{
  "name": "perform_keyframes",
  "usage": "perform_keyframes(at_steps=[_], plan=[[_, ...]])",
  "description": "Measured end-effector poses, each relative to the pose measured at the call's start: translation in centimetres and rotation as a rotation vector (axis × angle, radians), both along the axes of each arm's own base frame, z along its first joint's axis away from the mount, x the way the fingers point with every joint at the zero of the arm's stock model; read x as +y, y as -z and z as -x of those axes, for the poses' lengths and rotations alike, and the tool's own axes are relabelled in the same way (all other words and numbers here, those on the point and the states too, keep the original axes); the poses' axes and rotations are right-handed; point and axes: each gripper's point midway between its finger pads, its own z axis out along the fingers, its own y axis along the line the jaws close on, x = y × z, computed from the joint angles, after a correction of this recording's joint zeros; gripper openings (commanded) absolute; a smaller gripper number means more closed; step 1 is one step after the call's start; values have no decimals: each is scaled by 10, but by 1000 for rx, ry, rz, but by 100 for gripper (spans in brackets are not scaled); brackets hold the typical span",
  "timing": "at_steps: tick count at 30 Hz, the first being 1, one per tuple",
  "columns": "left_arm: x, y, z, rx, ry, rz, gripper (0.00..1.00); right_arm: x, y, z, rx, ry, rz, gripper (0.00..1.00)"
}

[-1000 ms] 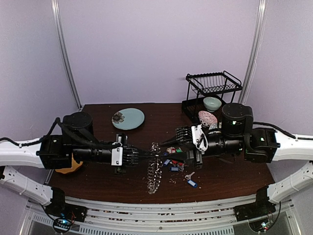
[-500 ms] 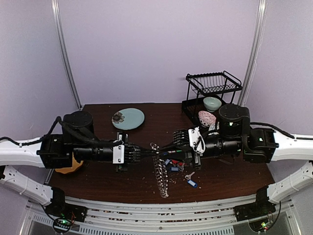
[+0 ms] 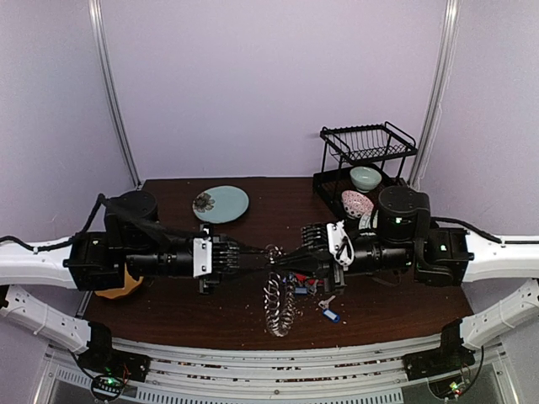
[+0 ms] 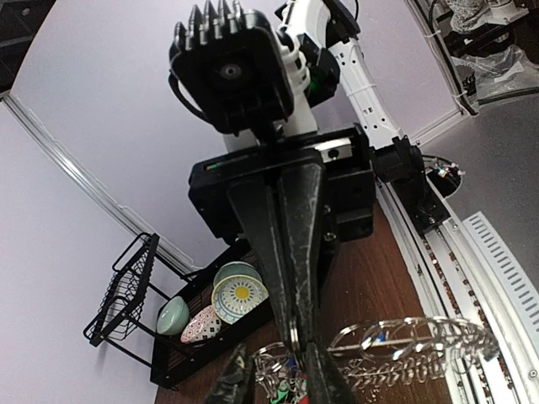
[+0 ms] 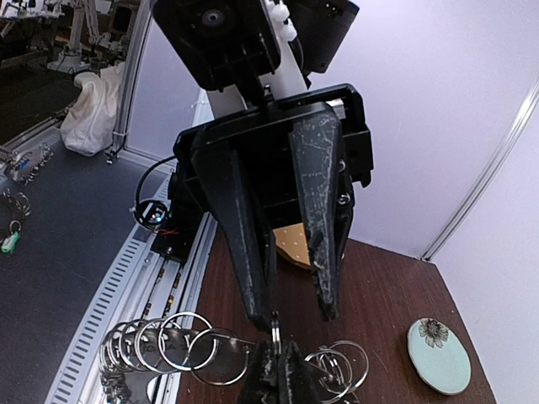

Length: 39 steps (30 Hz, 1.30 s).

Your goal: Put the keys on the keyring

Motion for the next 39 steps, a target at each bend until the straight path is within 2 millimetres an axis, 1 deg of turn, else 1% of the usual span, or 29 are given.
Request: perform_keyframes(at_steps=[3, 6, 13, 17, 20, 24, 25, 26, 31, 33, 35, 37, 39], plan=[[3, -2, 2, 13, 0, 53, 17, -2, 1, 6, 40, -32, -77, 0], [3, -2, 5, 37, 12, 84, 16, -1, -1, 8, 88, -49, -143, 0], [0, -21, 10, 70, 47, 172, 13, -1, -25, 12, 160, -89, -328, 0], [0, -30, 13, 73, 63, 208, 8, -3, -33, 14, 186, -106, -387, 0], [-1, -33, 15, 73, 76, 225, 5, -4, -38, 15, 199, -113, -411, 0], [-2, -36, 16, 75, 83, 237, 8, -5, -41, 15, 204, -118, -424, 0], [-2, -37, 15, 75, 83, 240, 6, -5, -41, 16, 207, -120, -424, 0], [-2, -37, 16, 78, 83, 240, 0, -5, -41, 16, 210, -121, -424, 0], [-2, -36, 16, 94, 82, 241, 0, -5, -42, 15, 211, -119, -427, 0], [-2, -36, 14, 99, 72, 241, 0, -5, -41, 14, 209, -117, -424, 10], [-3, -34, 11, 102, 55, 230, 0, -5, -39, 12, 204, -105, -413, 15], [-3, -28, 5, 104, 17, 205, 0, -5, -33, 10, 190, -86, -385, 13], [-2, -20, -1, 103, -18, 176, 0, -6, -29, 7, 177, -63, -358, 9]])
